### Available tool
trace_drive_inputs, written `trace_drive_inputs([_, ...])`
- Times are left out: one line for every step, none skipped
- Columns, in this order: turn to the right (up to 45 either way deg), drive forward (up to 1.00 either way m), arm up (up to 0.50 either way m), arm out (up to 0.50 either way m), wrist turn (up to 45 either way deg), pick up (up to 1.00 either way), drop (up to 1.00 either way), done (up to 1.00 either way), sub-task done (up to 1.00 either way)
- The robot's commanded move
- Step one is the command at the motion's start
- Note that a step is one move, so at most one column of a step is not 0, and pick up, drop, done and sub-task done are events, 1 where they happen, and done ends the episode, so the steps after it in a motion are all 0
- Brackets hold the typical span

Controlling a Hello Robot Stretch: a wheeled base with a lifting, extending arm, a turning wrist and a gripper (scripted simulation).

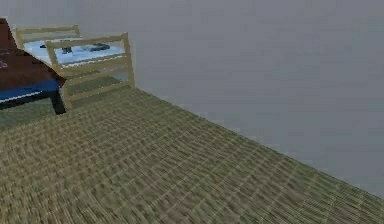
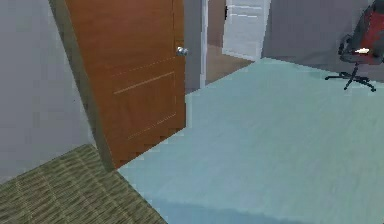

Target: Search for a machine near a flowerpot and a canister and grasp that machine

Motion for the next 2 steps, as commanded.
trace_drive_inputs([45.0,0.00,0.00,0.00,0.0,0.00,0.00,0.00,0.00])
trace_drive_inputs([42.0,0.00,0.00,0.00,0.0,0.00,0.00,0.00,0.00])
